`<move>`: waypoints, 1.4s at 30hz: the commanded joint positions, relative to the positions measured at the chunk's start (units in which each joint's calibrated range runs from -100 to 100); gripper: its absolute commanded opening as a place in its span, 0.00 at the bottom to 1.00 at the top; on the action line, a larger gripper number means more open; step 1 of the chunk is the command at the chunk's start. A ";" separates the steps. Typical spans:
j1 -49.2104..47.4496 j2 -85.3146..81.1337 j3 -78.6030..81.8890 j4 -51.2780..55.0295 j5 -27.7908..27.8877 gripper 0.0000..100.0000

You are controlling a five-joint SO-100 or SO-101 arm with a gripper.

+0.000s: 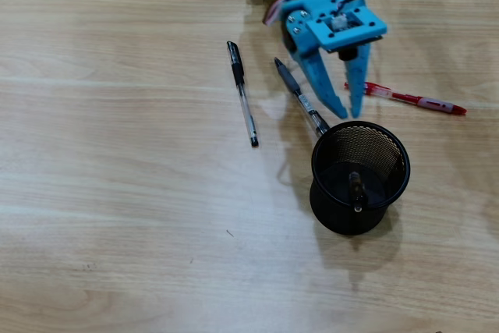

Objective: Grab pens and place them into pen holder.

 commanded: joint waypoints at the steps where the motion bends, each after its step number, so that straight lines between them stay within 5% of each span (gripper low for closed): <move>1: 4.75 -8.78 -1.61 15.88 1.61 0.02; 10: 13.71 -18.98 -1.16 47.59 1.66 0.02; 16: 18.01 -19.66 -0.80 51.23 5.54 0.02; 21: 20.57 -19.57 7.53 49.96 5.75 0.02; 28: 21.67 -18.89 21.55 33.74 6.69 0.02; 42: 18.10 1.15 22.37 18.25 6.53 0.09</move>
